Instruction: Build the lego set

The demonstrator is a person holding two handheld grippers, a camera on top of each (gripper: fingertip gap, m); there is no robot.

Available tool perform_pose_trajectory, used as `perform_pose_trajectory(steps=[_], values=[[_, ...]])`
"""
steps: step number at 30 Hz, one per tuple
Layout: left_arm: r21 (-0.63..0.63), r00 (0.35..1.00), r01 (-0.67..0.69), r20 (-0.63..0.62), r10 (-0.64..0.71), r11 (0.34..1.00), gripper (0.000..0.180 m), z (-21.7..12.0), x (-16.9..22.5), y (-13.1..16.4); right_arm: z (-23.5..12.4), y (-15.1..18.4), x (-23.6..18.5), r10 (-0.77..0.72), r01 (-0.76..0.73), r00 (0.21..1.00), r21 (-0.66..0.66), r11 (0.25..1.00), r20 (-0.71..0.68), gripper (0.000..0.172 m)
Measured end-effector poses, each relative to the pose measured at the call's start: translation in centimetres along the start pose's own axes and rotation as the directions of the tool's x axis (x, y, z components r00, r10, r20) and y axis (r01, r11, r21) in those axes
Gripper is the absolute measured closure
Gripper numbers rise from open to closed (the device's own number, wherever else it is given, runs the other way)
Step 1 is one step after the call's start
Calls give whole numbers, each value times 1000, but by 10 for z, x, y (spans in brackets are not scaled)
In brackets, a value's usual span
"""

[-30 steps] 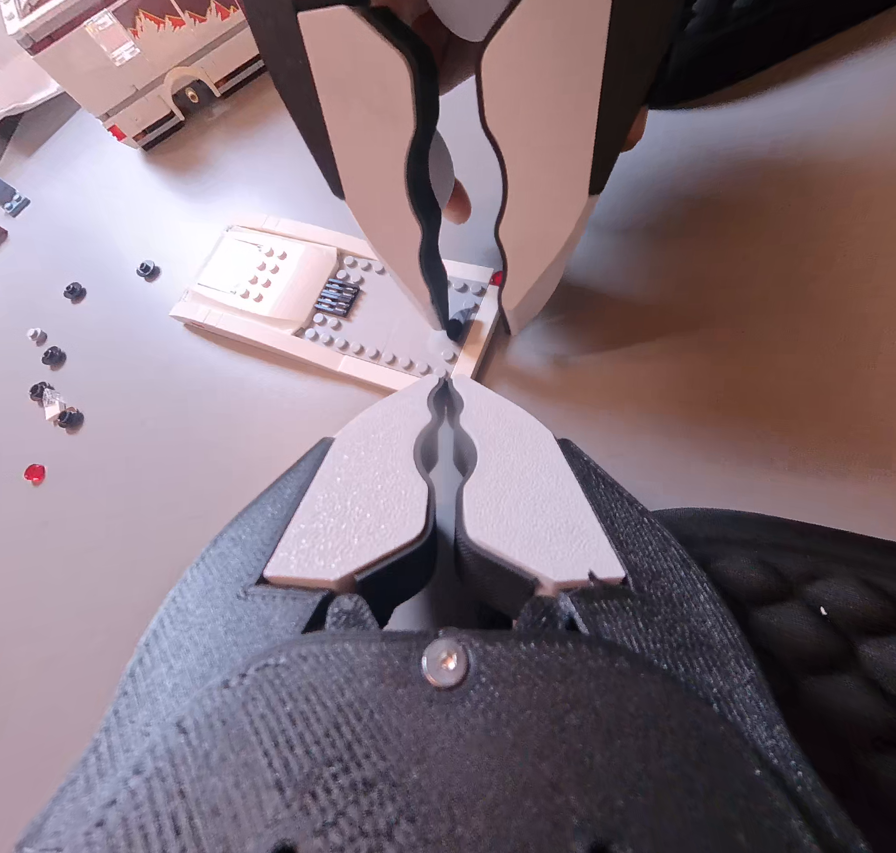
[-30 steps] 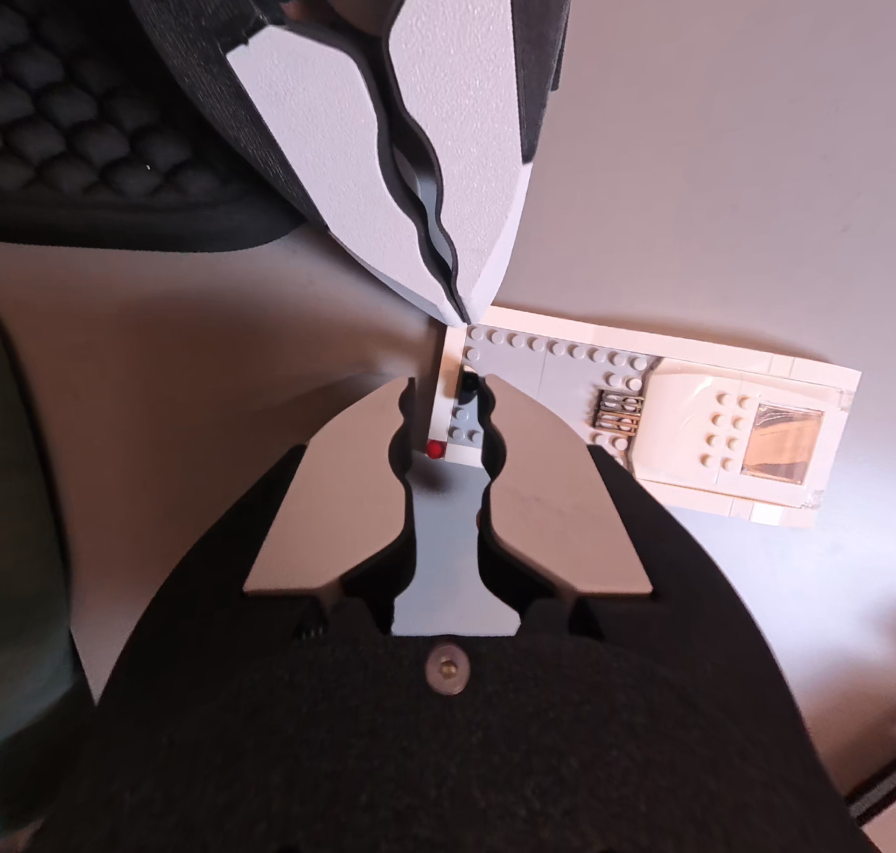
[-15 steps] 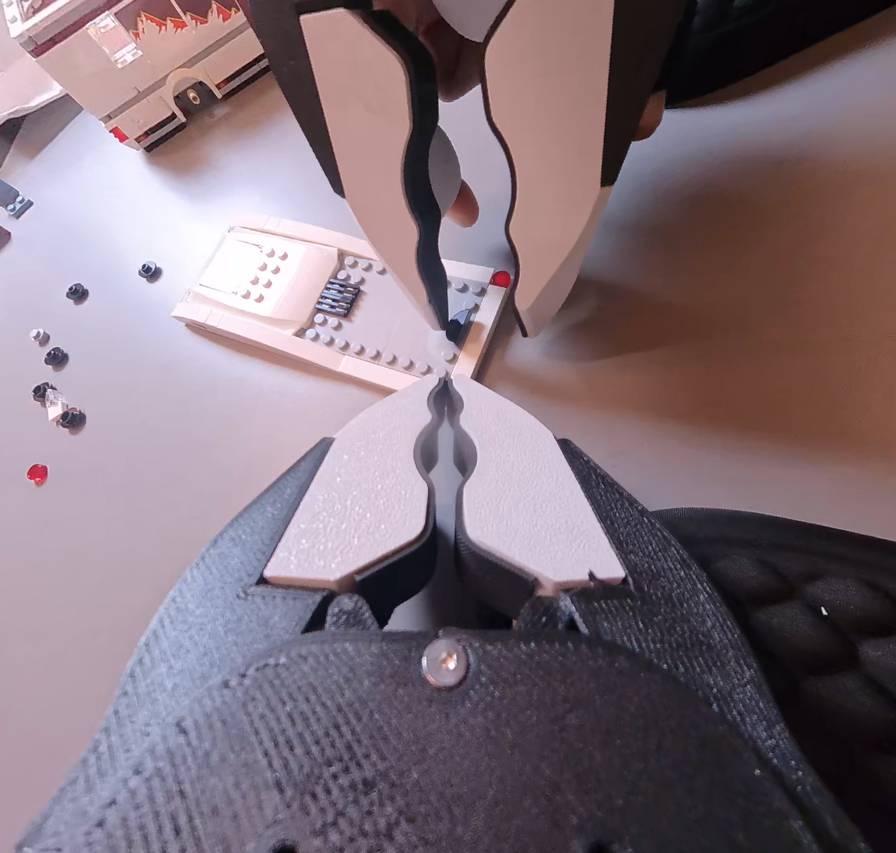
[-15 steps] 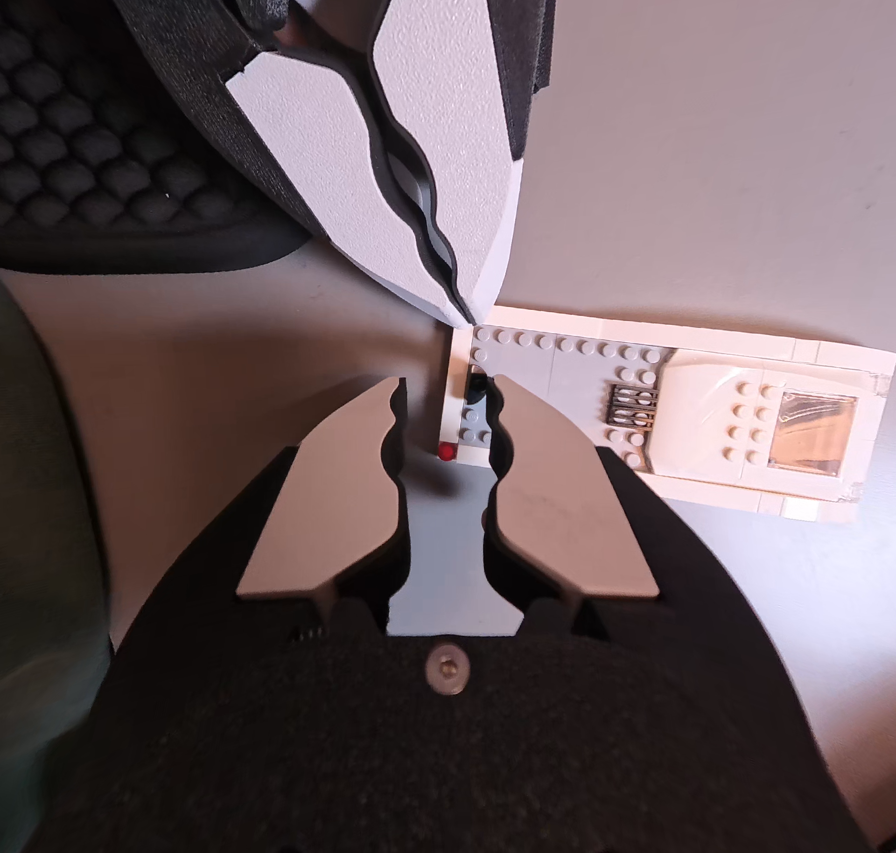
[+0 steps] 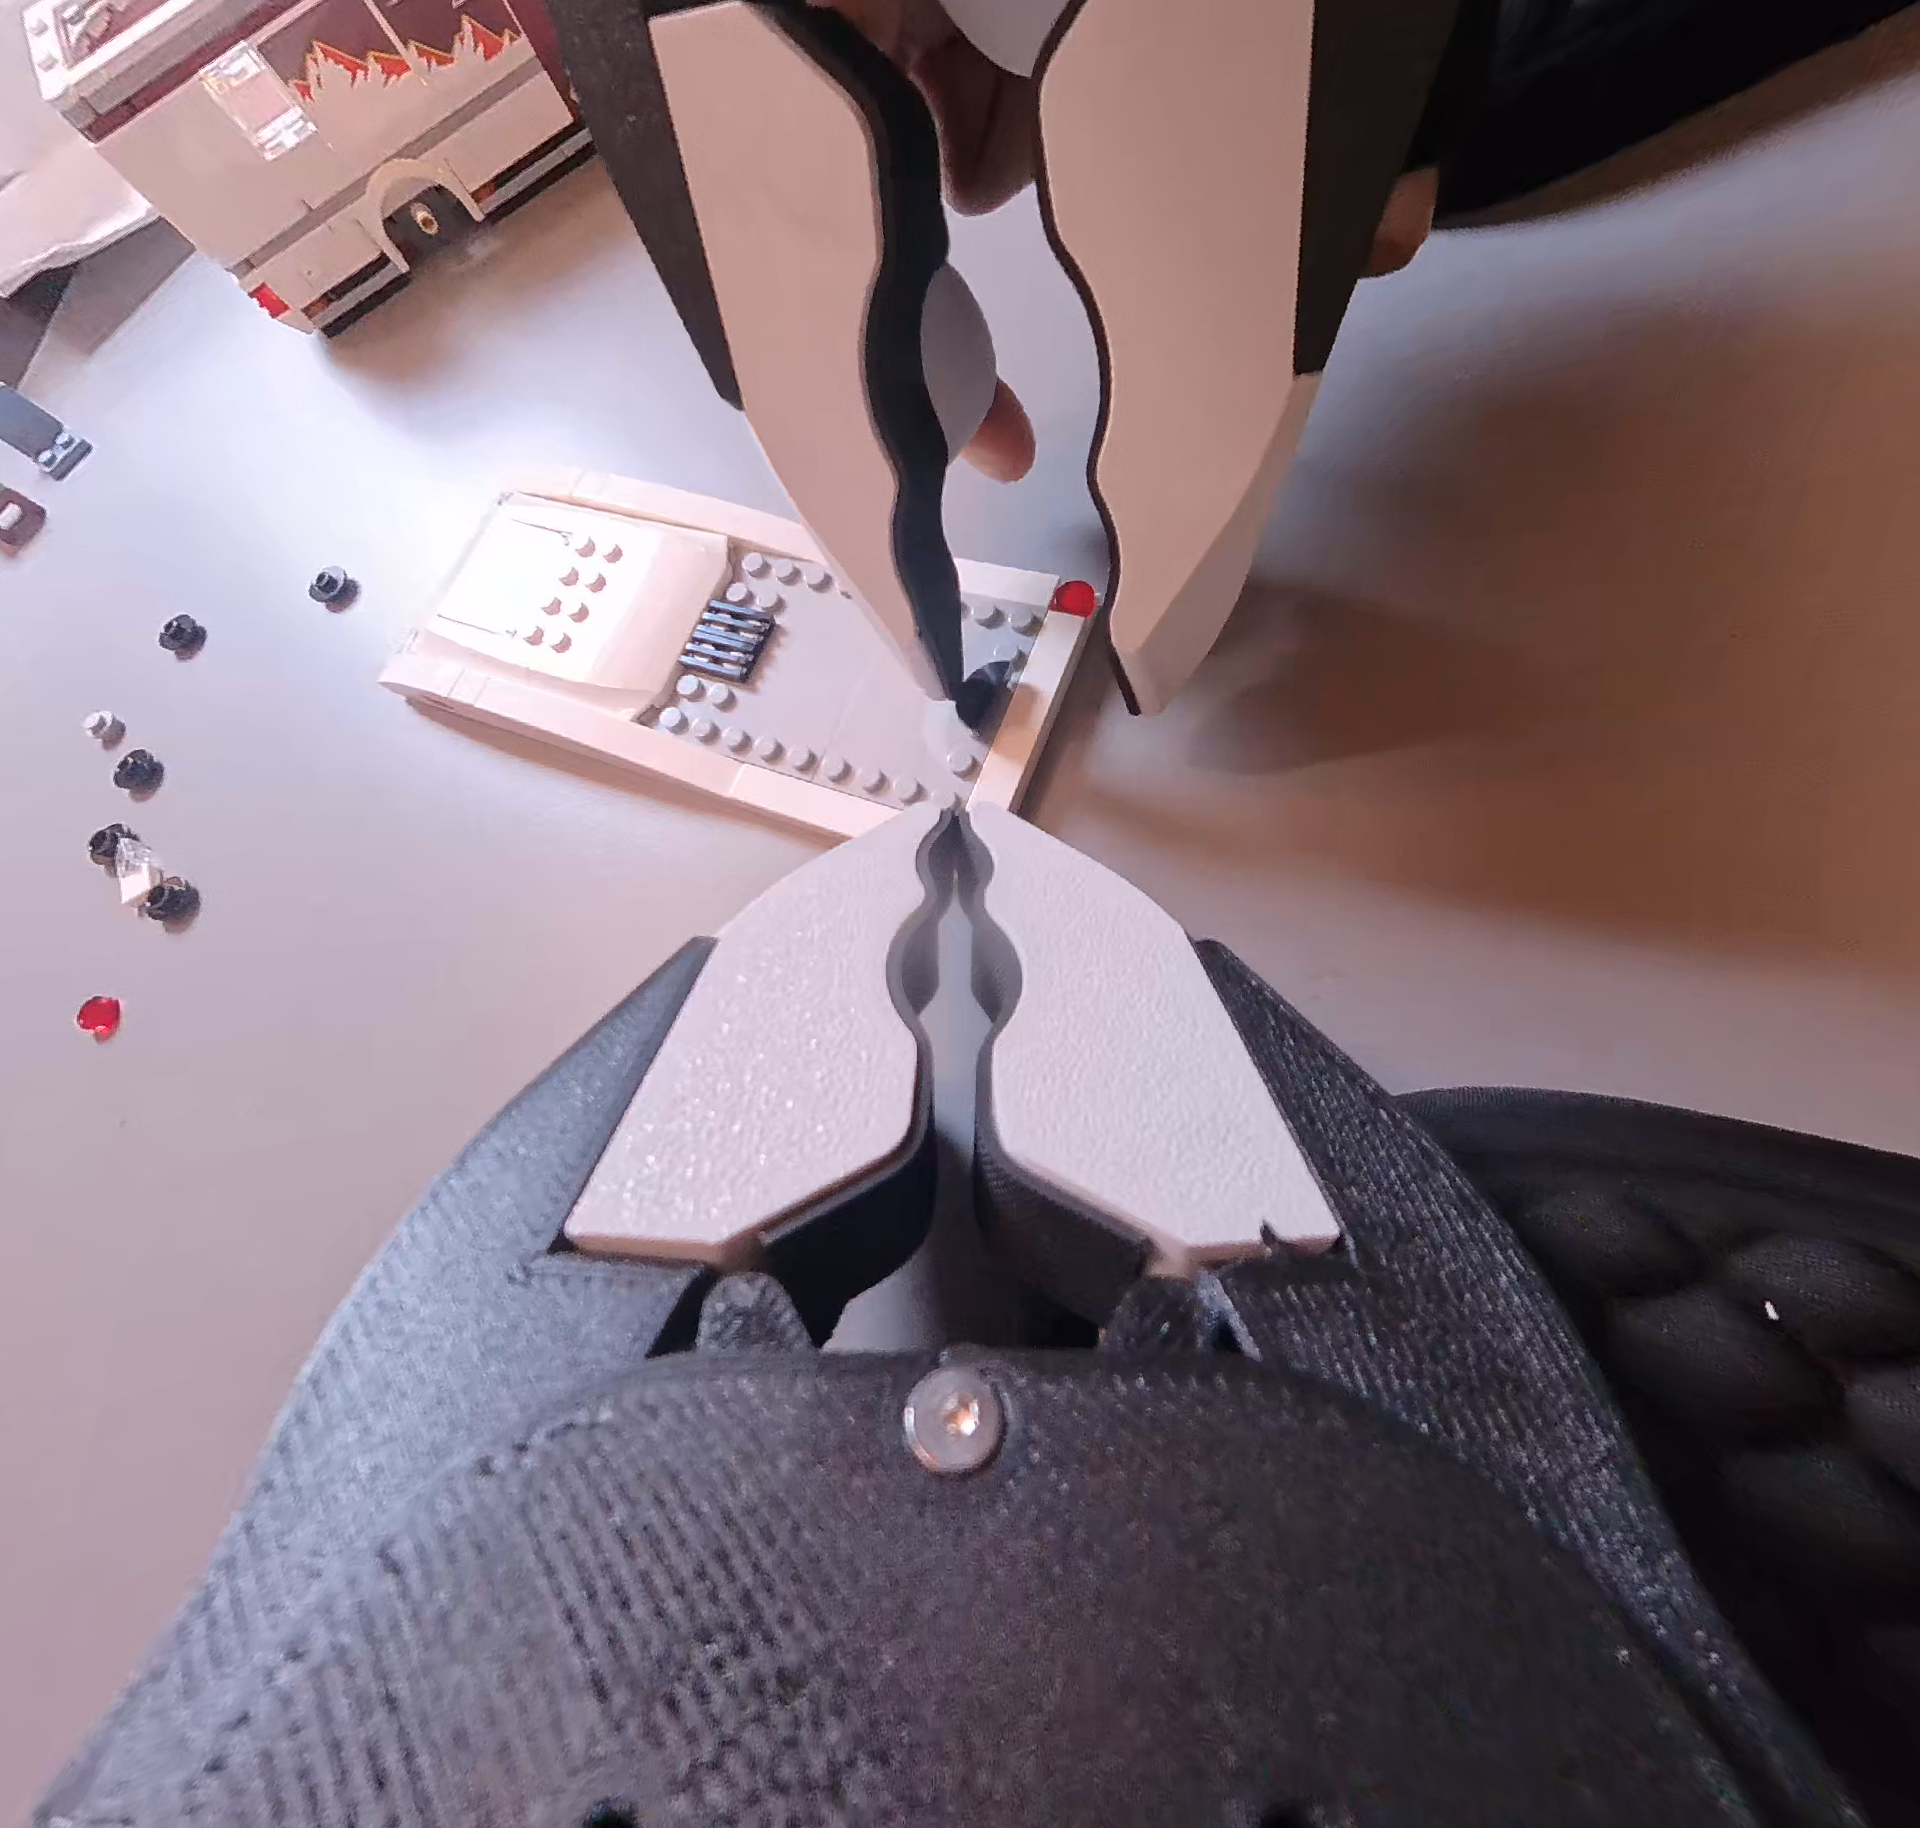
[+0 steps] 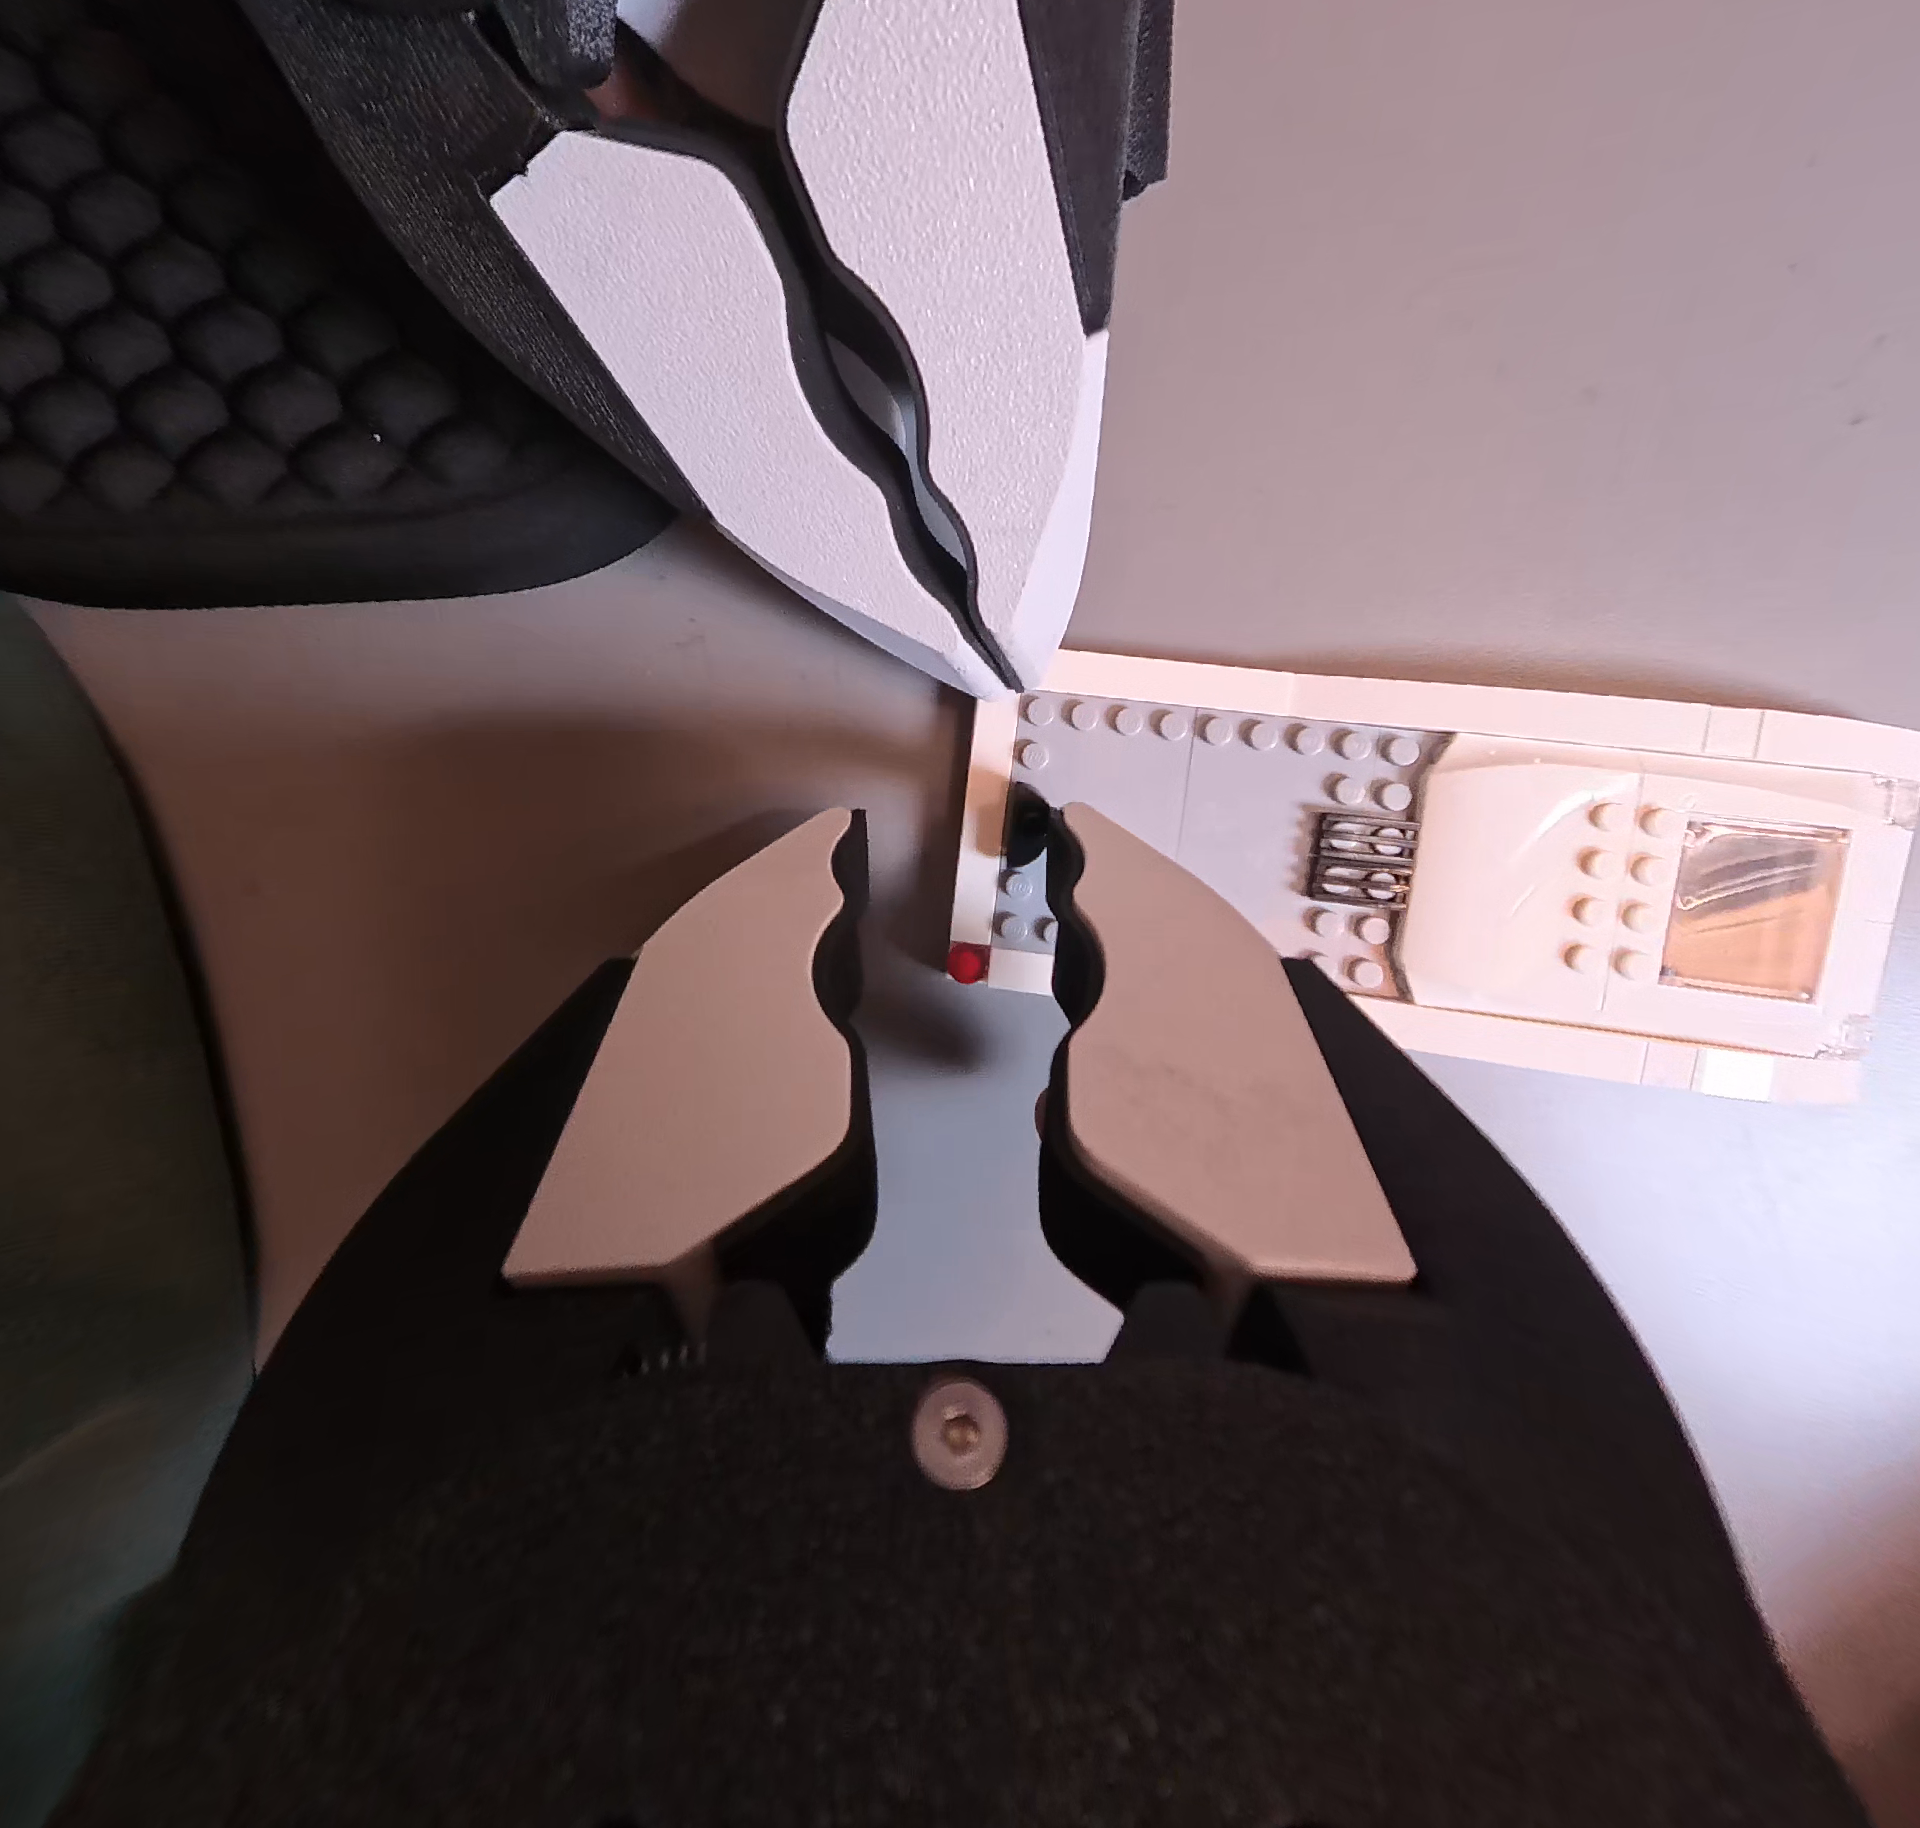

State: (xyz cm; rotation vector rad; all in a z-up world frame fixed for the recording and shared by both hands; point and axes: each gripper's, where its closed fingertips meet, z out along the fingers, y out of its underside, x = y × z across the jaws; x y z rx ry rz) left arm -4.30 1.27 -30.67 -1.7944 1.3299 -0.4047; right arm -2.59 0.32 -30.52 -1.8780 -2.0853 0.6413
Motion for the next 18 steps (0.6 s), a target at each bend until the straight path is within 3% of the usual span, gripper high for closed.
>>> perform_pose_trajectory(steps=[6,18], values=[[22,998,26,-56,-25,999,166,3,3,-6,1,-1,-1,4,-4,1000,10,1000,-1,140],[0,989,77,-126,-76,997,175,16,7,-14,1,2,-2,5,-6,1000,34,999,2,140]])
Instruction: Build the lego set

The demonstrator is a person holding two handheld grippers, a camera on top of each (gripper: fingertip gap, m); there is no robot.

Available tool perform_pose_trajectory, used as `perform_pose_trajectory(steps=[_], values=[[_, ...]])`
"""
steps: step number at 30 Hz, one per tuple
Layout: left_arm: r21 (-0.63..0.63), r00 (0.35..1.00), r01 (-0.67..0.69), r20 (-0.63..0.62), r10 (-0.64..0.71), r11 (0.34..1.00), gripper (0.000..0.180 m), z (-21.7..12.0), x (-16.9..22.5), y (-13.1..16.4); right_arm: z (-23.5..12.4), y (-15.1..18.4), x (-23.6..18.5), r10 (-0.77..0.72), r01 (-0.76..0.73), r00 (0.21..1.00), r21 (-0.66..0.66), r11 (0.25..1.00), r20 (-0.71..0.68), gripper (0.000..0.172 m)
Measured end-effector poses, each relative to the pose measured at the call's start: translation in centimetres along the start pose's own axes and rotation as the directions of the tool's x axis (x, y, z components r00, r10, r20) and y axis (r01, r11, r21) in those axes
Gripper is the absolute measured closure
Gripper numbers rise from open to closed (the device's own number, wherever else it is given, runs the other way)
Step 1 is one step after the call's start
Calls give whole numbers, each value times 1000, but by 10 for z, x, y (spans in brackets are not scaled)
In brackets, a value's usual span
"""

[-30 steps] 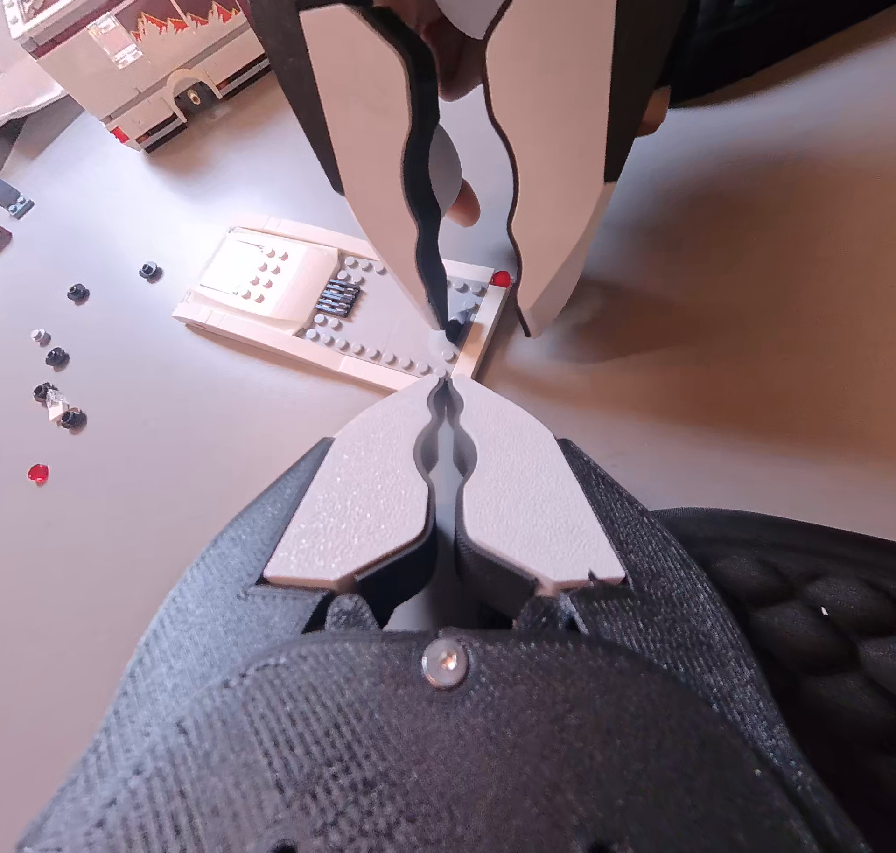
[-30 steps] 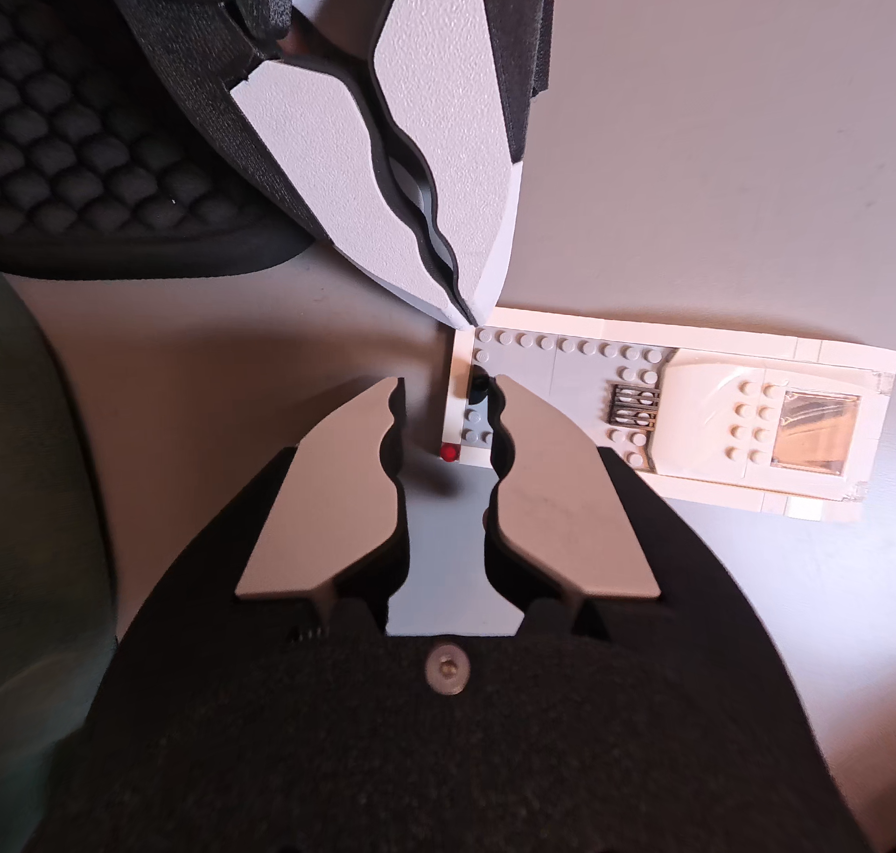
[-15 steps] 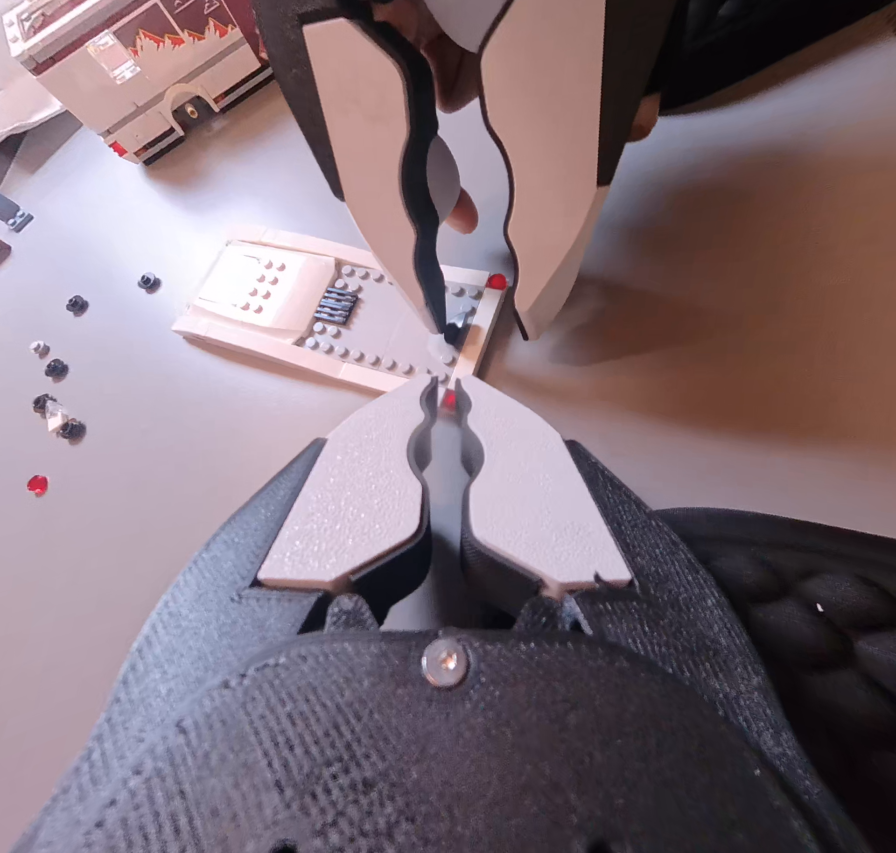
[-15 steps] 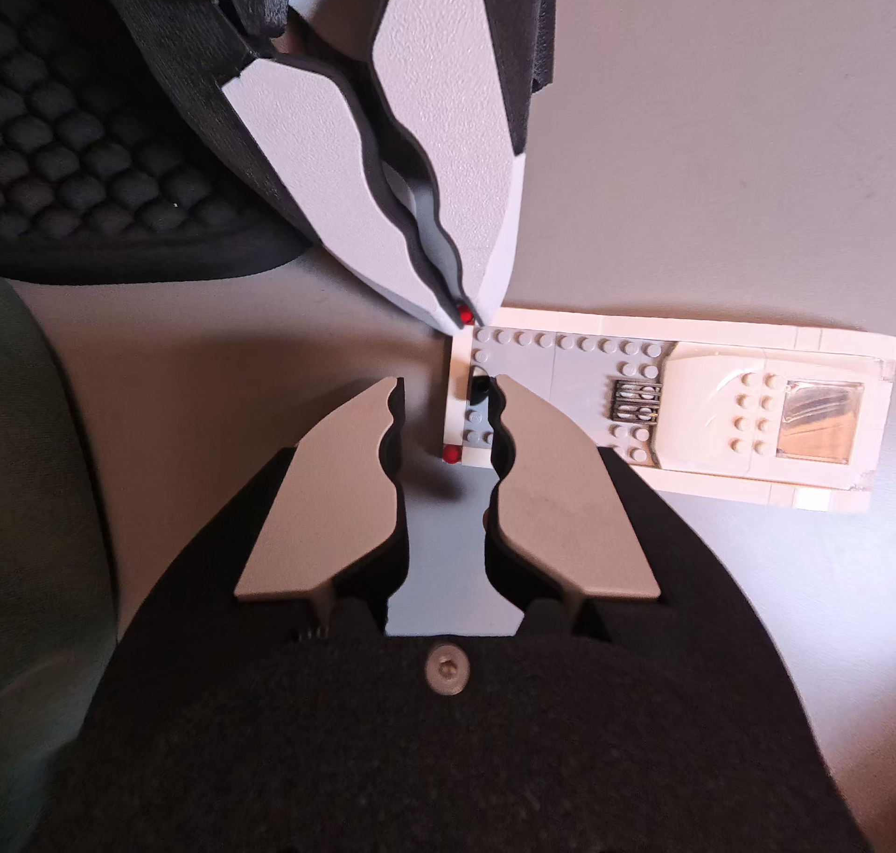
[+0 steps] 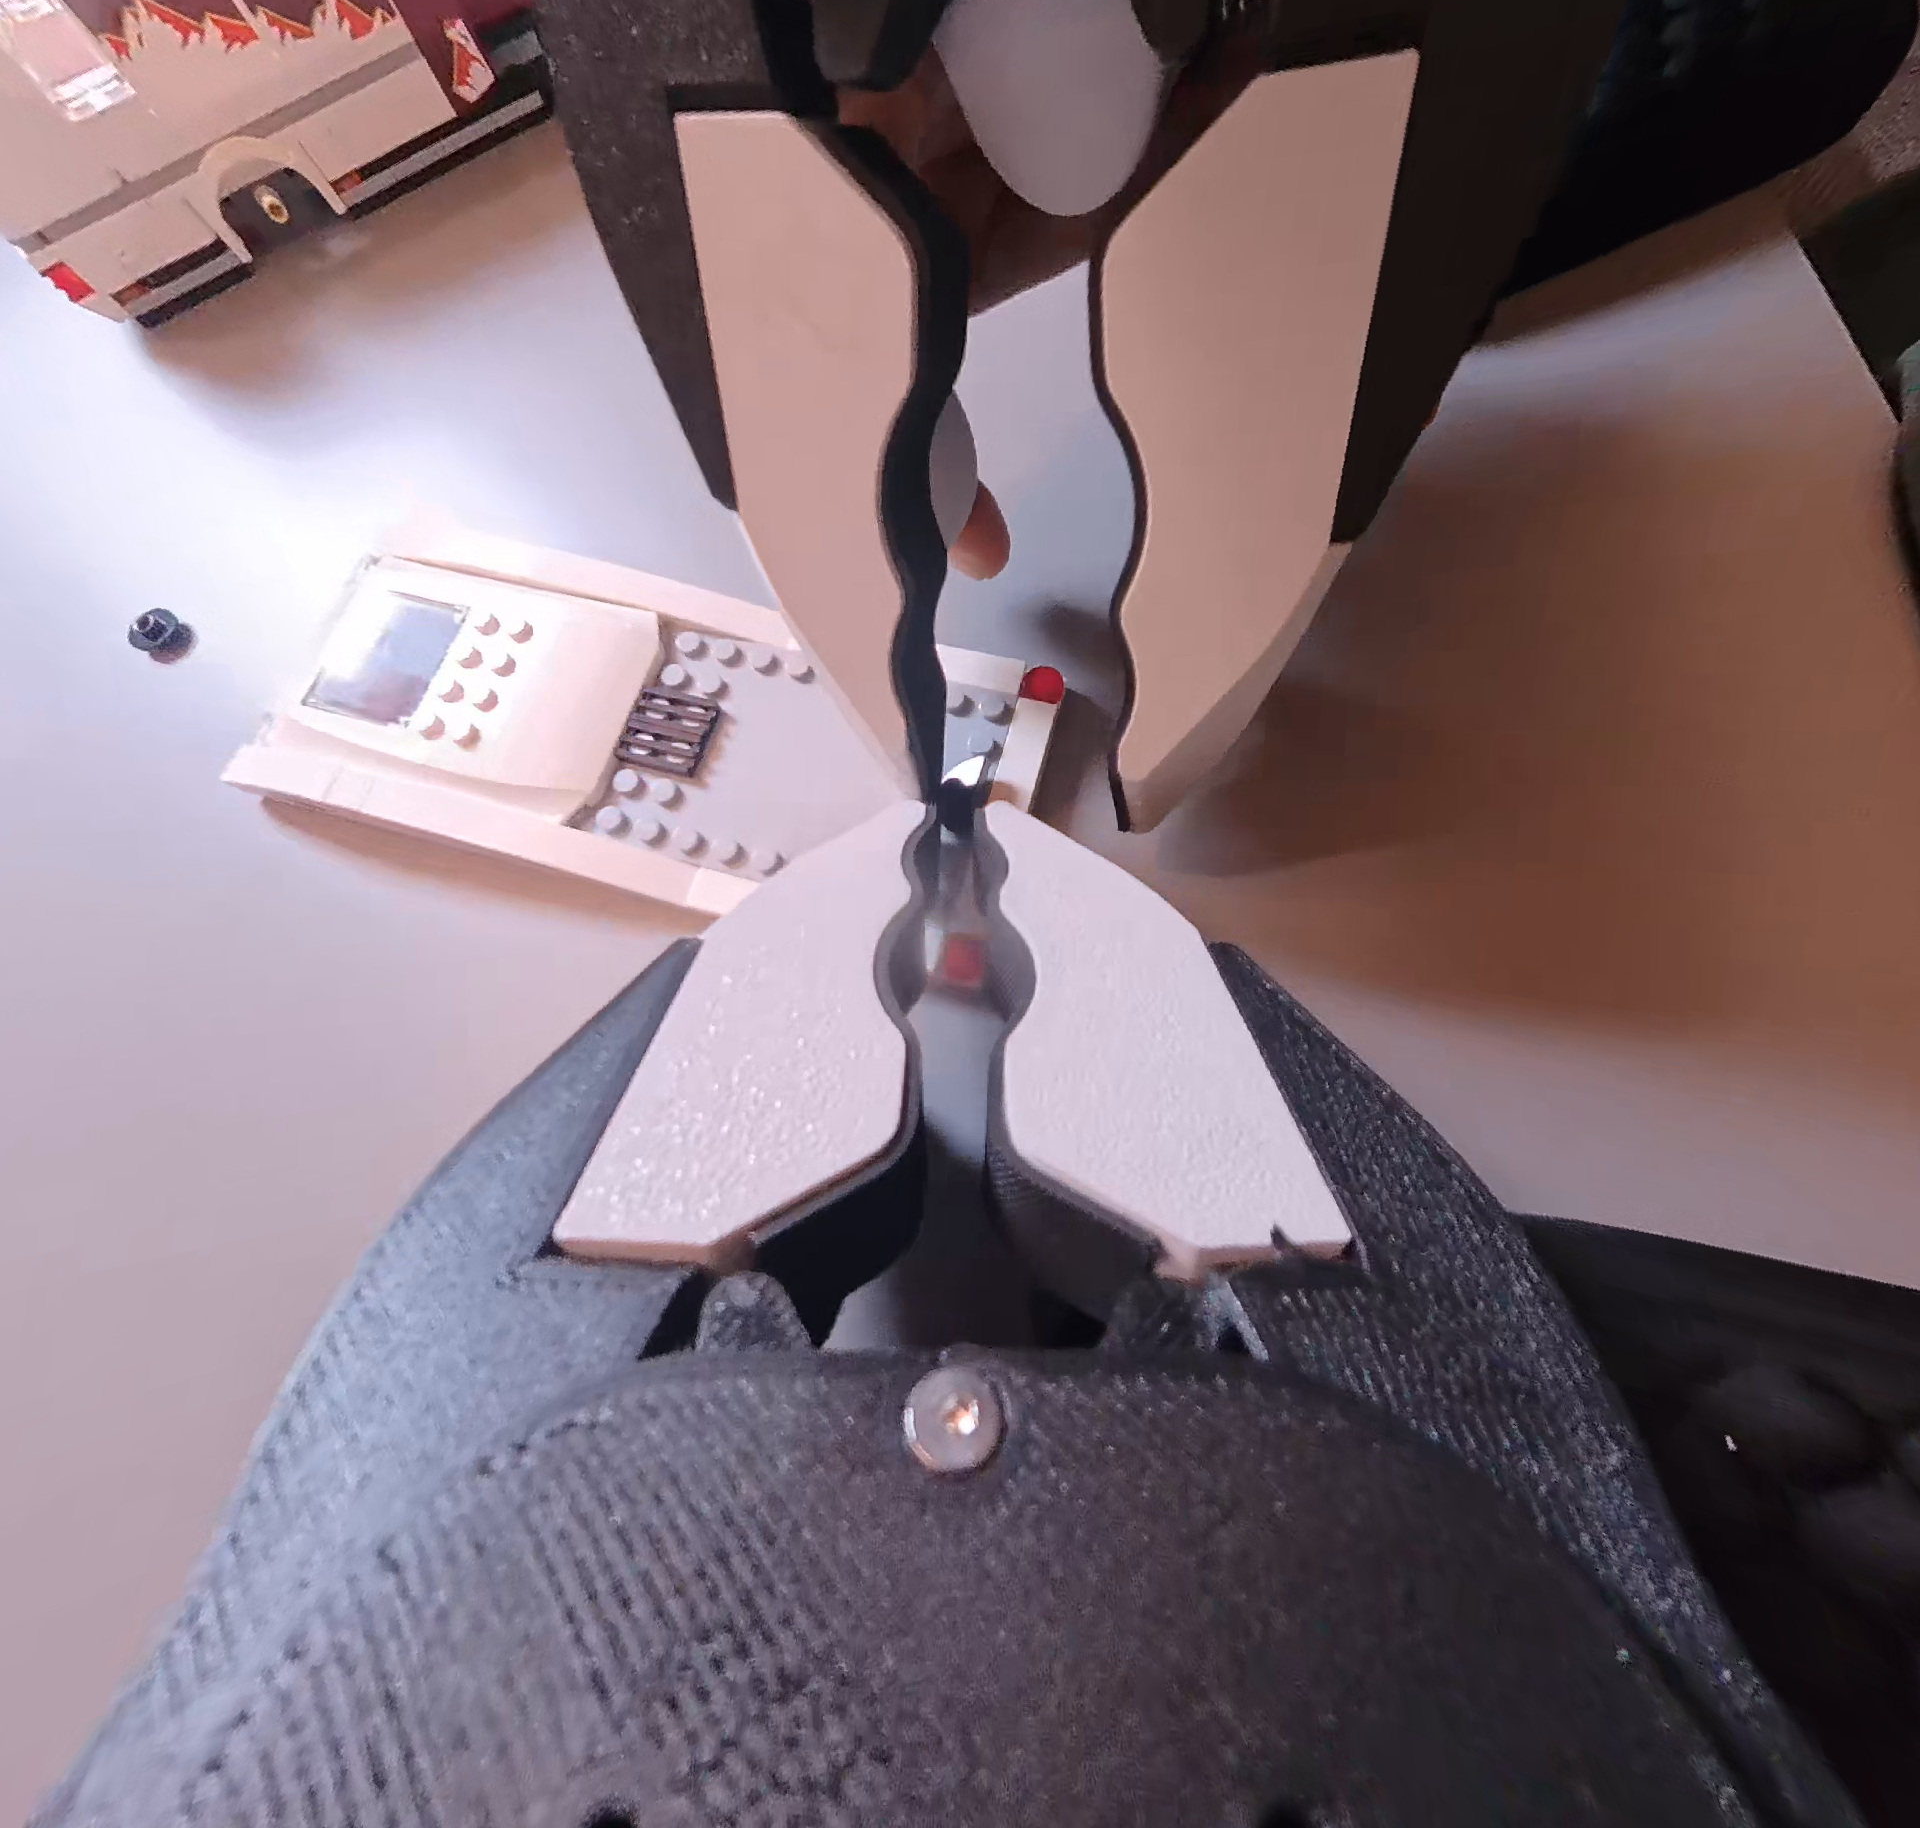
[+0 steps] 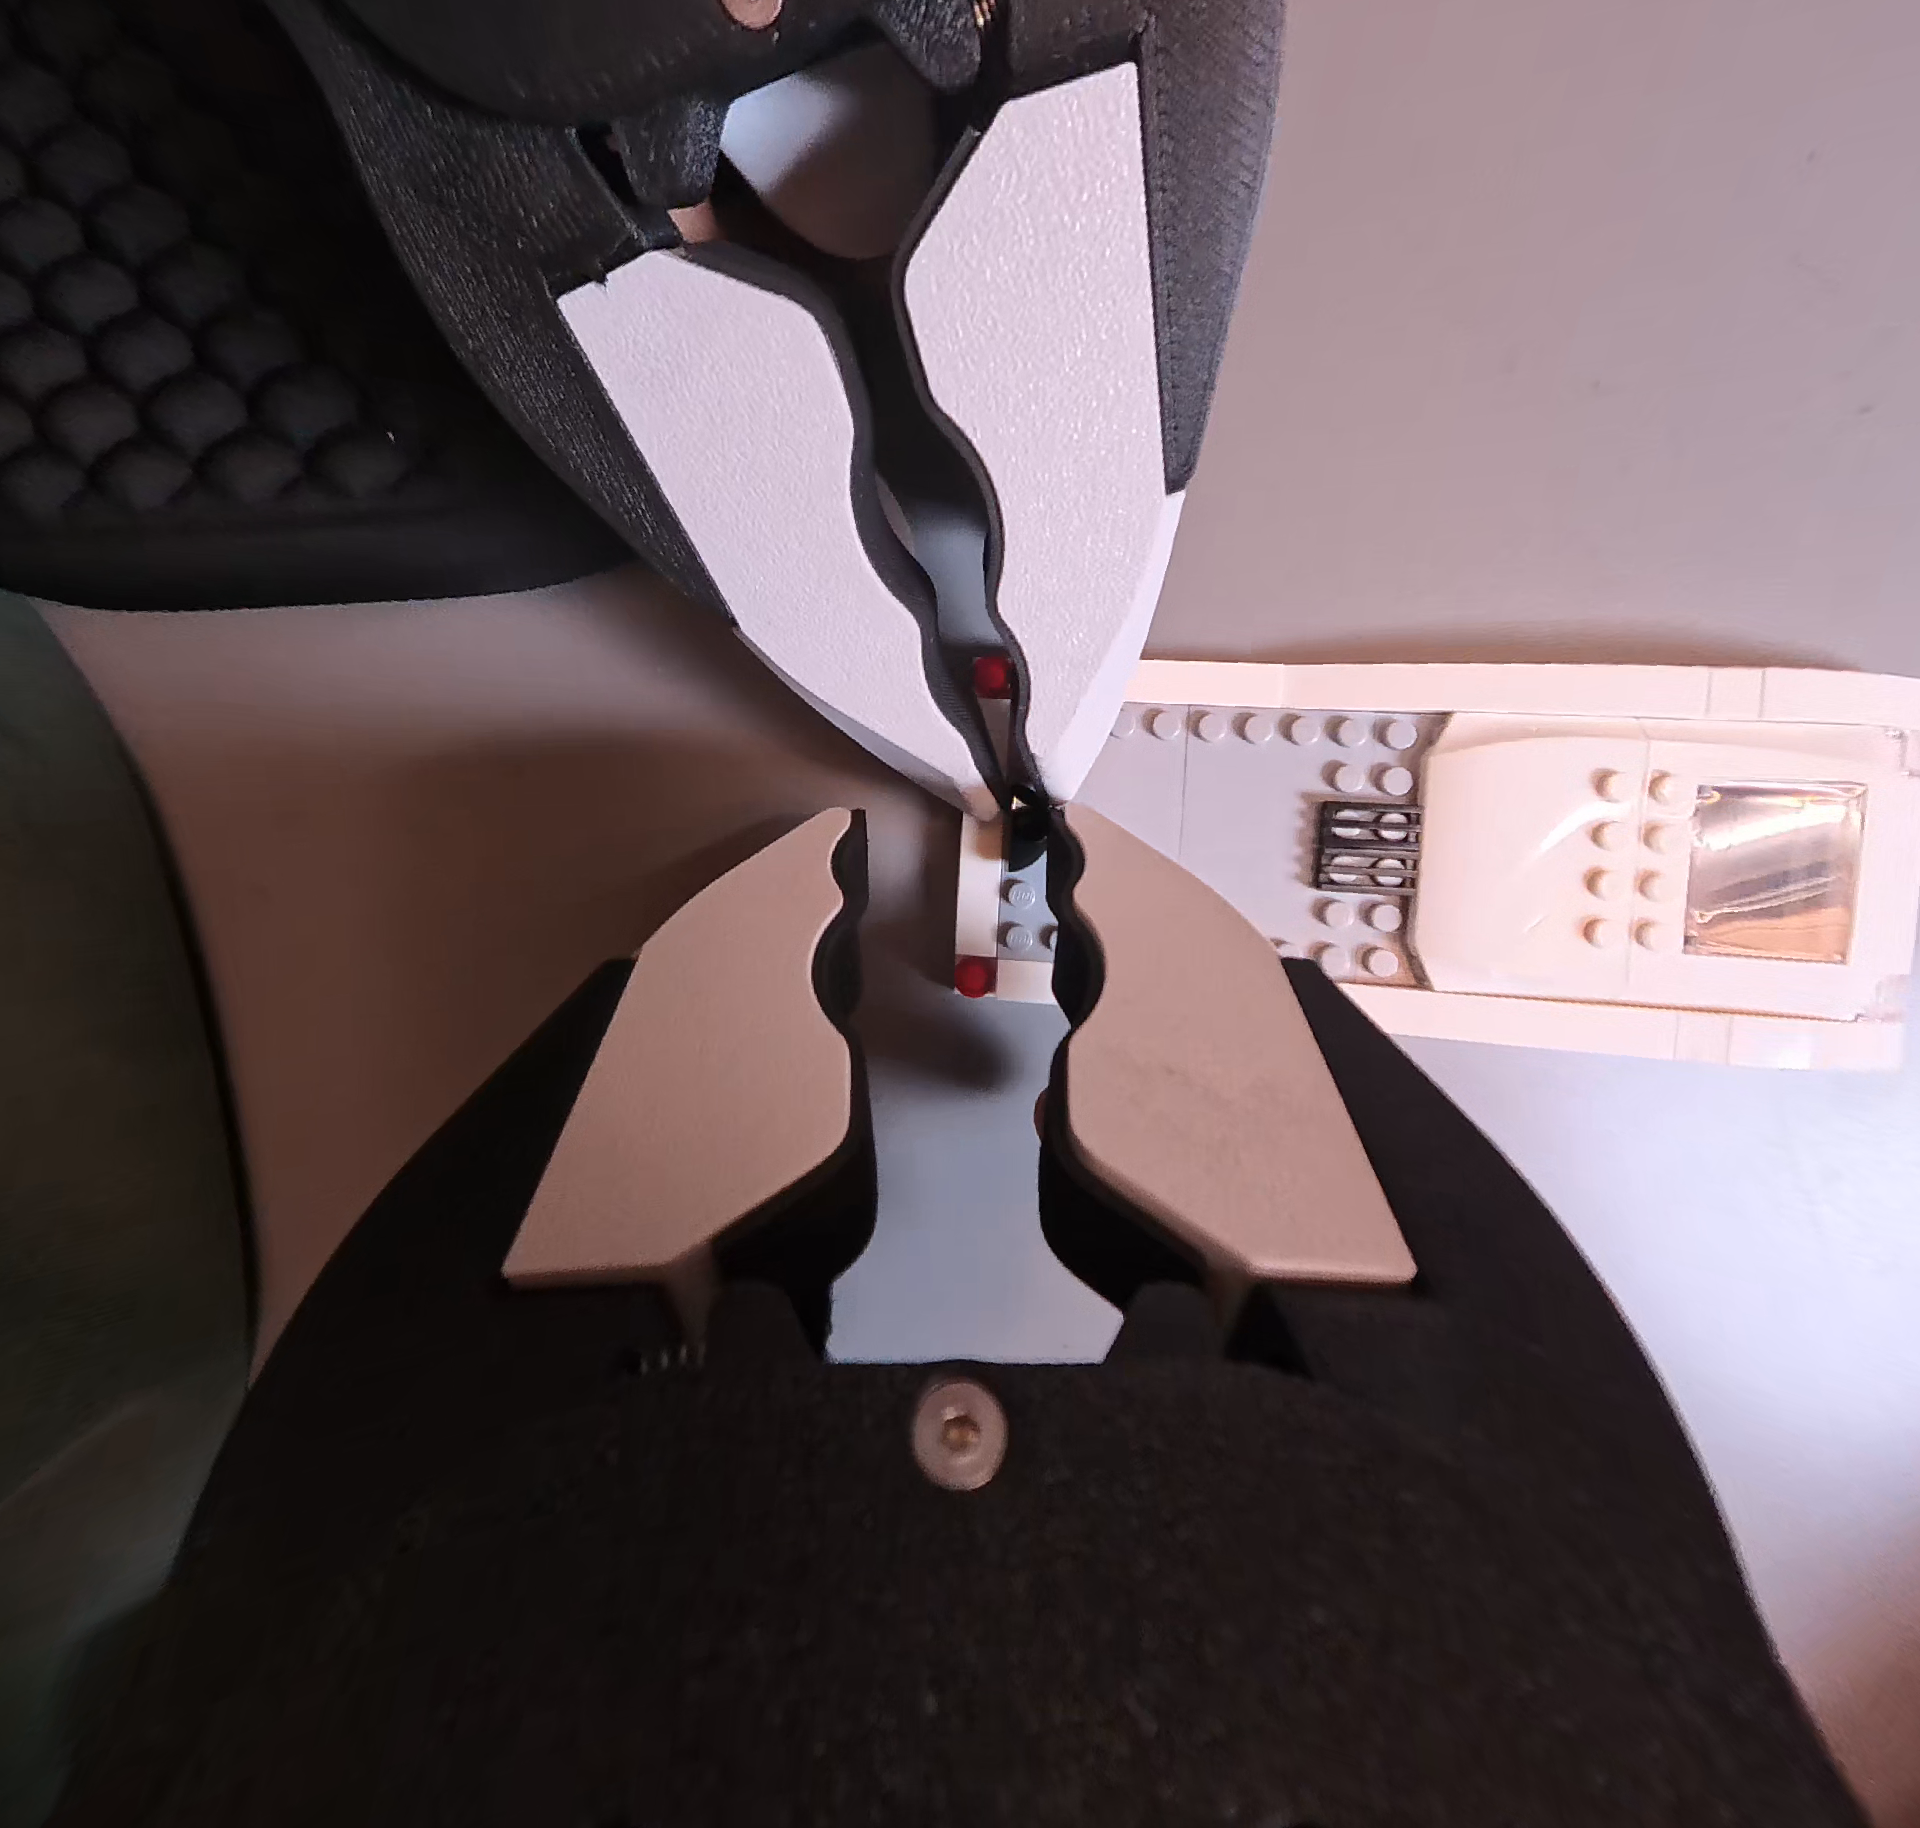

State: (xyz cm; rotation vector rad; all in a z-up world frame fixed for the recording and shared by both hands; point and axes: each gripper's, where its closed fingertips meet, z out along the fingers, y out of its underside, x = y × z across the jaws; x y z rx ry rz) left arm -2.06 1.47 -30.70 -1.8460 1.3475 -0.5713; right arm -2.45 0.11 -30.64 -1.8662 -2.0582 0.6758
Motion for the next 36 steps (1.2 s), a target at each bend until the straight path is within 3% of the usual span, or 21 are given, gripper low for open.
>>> perform_pose_trajectory(steps=[7,15,23,36], values=[[-3,1000,-20,13,20,1000,175,0,0,0,-5,-1,2,43,-44,999,36,998,33,140],[-3,999,-37,24,37,999,175,0,0,0,-4,-1,15,120,-121,992,39,992,33,167],[1,999,-46,27,46,999,176,0,1,0,-2,1,12,139,-140,988,11,990,65,171],[0,1000,0,7,0,1000,172,-11,-1,9,-1,3,10,-38,31,997,-109,994,-69,170]])
